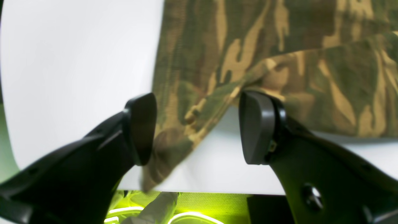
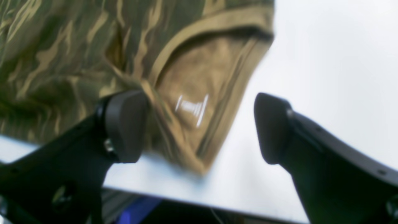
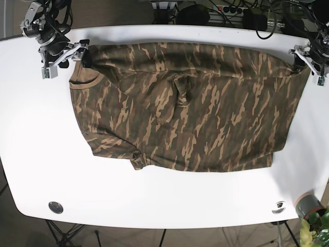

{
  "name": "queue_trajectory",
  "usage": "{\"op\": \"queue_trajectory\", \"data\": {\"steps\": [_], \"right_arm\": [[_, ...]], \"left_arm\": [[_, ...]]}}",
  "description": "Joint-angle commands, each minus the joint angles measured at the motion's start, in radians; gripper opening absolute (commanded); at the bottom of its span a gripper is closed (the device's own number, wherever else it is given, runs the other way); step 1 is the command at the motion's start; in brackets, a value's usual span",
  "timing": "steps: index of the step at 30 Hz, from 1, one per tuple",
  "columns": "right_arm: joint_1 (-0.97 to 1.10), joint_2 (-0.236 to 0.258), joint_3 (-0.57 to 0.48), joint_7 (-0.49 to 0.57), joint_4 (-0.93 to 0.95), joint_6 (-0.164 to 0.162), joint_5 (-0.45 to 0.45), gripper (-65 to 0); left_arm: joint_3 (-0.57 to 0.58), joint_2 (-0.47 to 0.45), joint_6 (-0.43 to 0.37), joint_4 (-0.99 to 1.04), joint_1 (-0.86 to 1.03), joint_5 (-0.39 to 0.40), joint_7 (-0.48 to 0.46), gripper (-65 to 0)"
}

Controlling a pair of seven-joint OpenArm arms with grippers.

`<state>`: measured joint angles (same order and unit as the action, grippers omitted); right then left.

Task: Fold the T-shirt properly
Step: 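Lay the shirt flat and release it with both grippers, then move the left gripper along the shirt's side and grasp its hem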

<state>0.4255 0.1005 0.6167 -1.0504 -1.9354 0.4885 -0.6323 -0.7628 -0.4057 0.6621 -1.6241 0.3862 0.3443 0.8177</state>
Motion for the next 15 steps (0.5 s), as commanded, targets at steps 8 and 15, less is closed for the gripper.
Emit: {"op": "queue_trajectory", "data": {"steps": [8, 15], "right_arm": [[-0.09, 0.018, 0.009, 0.028, 0.001, -0.001, 0.007, -11.7], [-0.265, 0.011, 0.004, 0.028, 0.147, -0.001, 0.17, -11.1]], "left_arm": [[-0.016, -0.023, -0.009, -0.018, -0.112, 0.008, -0.018, -25.6], [-0.013, -0.025, -0.017, -0.02, -0.18, 0.006, -0.018, -25.6]]}}
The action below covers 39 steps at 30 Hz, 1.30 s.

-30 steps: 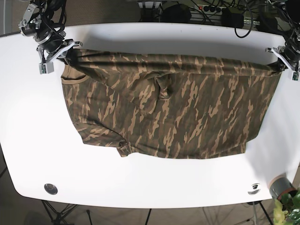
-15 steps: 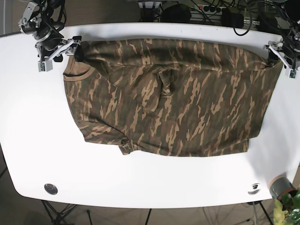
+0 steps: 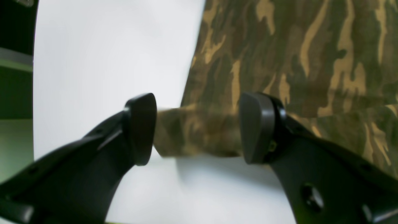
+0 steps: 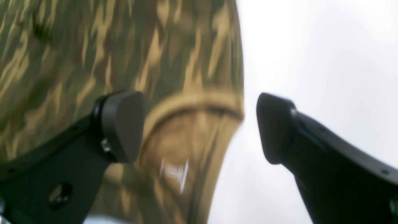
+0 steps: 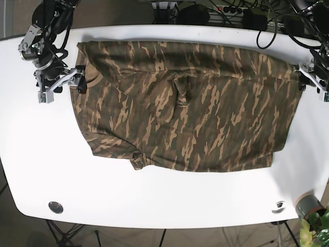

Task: Fold the T-shirt properly
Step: 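Move the left gripper along the shirt's side and grasp its hem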

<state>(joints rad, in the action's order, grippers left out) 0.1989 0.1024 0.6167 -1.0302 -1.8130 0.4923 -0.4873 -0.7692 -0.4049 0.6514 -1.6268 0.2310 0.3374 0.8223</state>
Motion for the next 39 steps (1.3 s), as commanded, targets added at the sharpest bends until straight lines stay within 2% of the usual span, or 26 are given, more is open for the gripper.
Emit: {"op": "queue_trajectory", "data": {"steps": [1, 8, 16, 25, 28, 35, 39], "right_arm": [[-0.069, 0.009, 0.004, 0.008, 0.06, -0.005, 0.046, -11.1], [-0.218, 0.018, 0.004, 0.034, 0.266, 0.004, 0.134, -11.1], [-0.263, 0.016, 0.001, 0.078, 0.356, 0.006, 0.201, -11.1], [-0.255, -0.042, -0.001, 0.075, 0.367, 0.006, 0.2, -11.7], [-0.24, -0.063, -0.001, 0.069, 0.359, 0.006, 0.2, -11.7], [-0.233, -0.066, -0.001, 0.067, 0.358, 0.003, 0.204, -12.7], [-0.232, -0.066, -0.001, 0.067, 0.359, 0.001, 0.204, -23.5]], "left_arm": [[-0.006, -0.024, -0.006, -0.014, -0.049, 0.013, -0.022, -25.6], [-0.002, -0.024, -0.006, -0.013, -0.078, 0.012, -0.024, -25.3], [0.0, -0.024, -0.006, -0.01, -0.109, 0.012, -0.024, -25.3], [0.0, -0.03, -0.006, 0.098, -0.177, 0.007, -0.03, -25.3], [0.001, -0.03, -0.006, 0.112, -0.203, -0.054, -0.03, -25.3], [0.001, -0.022, -0.006, 0.119, -0.299, -0.182, -0.031, -25.3], [0.001, -0.021, -0.006, 0.138, -0.358, -0.202, -0.031, -25.3]]}}
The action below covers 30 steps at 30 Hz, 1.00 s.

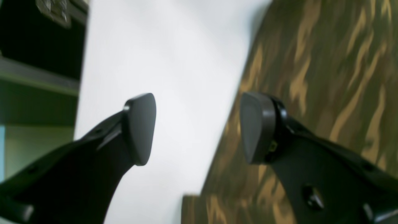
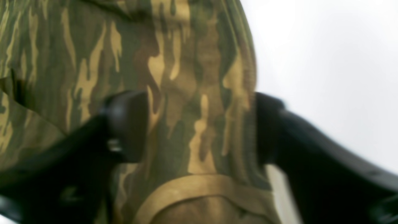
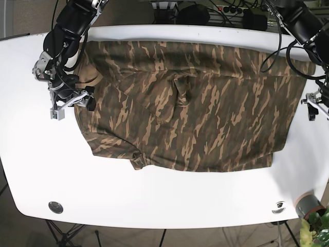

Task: Fold the T-shirt properly
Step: 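Move the left gripper along the shirt's side and grasp its hem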

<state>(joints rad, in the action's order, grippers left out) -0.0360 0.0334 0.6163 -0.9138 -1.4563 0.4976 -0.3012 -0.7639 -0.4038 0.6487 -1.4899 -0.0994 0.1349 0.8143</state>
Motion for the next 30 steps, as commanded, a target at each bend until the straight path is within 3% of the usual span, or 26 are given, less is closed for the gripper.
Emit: {"op": "queue_trajectory", "data": {"steps": [1, 4, 8, 12, 18, 22, 25, 30], "right_arm": [[0.002, 0.001, 0.0, -0.049, 0.002, -0.006, 0.017, -28.7], [0.0, 0.001, 0.0, -0.049, 0.002, -0.006, 0.013, -42.5], [0.0, 0.001, 0.0, -0.049, 0.002, -0.004, 0.017, -63.3], [-0.002, 0.003, 0.0, -0.049, 0.002, -0.003, 0.018, -62.6], [0.002, 0.003, 0.0, -0.049, -0.007, -0.003, 0.015, -62.9], [-0.003, 0.006, 0.0, -0.047, 0.001, -0.003, 0.018, -62.9], [-0.003, 0.003, 0.0, -0.047, -0.007, -0.001, 0.013, -62.9], [-0.003, 0.003, 0.0, -0.046, -0.001, 0.0, 0.013, -62.9]], "left_arm": [[-0.001, -0.022, -0.004, 0.024, -0.05, 0.001, -0.023, -25.3], [0.04, -0.025, -0.007, 0.108, -0.113, -0.001, -0.048, -25.1], [0.131, -0.048, -0.097, 0.225, -0.168, -0.001, -0.14, -24.9], [0.249, -0.074, -0.175, 0.364, -0.234, 0.007, -0.22, -21.3], [0.314, -0.074, -0.241, 0.573, -0.357, 0.001, -0.306, -13.3], [0.326, -0.074, -0.234, 0.722, -0.437, 0.001, -0.349, -13.1], [0.419, -0.074, -0.215, 0.826, -0.497, 0.007, -0.364, -13.1], [0.482, -0.074, -0.214, 0.901, -0.511, 0.007, -0.43, -12.9]]}}
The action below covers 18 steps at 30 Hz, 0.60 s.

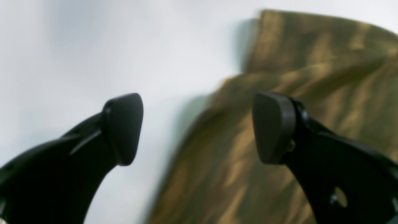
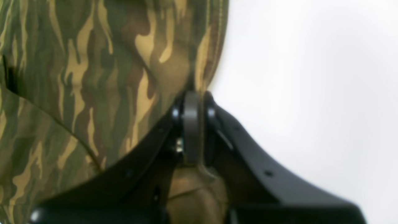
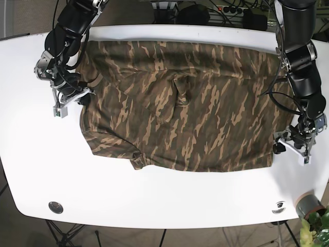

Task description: Fold the T-shirt properly

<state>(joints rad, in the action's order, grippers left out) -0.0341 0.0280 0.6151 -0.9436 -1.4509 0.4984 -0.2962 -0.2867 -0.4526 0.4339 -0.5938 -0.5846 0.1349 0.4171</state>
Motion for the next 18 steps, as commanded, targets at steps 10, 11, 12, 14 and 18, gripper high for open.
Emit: {"op": "queue_trajectory", "data": {"steps": [10, 11, 12, 14, 18], "right_arm": [[-0.019, 0.011, 0.006, -0.016, -0.004, 0.0, 0.007, -62.9], [-0.019, 0.011, 0.006, -0.015, -0.006, 0.0, 0.007, -62.9], [-0.019, 0.011, 0.004, -0.015, -0.009, 0.0, 0.007, -62.9], [-0.019, 0.01, 0.004, -0.015, -0.011, 0.0, 0.007, -62.9], [-0.025, 0.006, 0.004, -0.015, -0.004, 0.0, 0.007, -62.9]], "left_arm": [[0.119, -0.019, 0.001, 0.14, -0.039, 0.009, -0.1, -12.8], [0.12, -0.018, 0.003, 0.147, -0.039, 0.009, -0.1, -12.8], [0.12, -0.016, 0.003, 0.151, -0.039, 0.009, -0.1, -12.8], [0.12, -0.002, 0.003, 0.153, -0.038, 0.009, -0.1, -12.8], [0.12, 0.007, 0.042, 0.153, -0.036, 0.006, -0.099, -13.2]]}}
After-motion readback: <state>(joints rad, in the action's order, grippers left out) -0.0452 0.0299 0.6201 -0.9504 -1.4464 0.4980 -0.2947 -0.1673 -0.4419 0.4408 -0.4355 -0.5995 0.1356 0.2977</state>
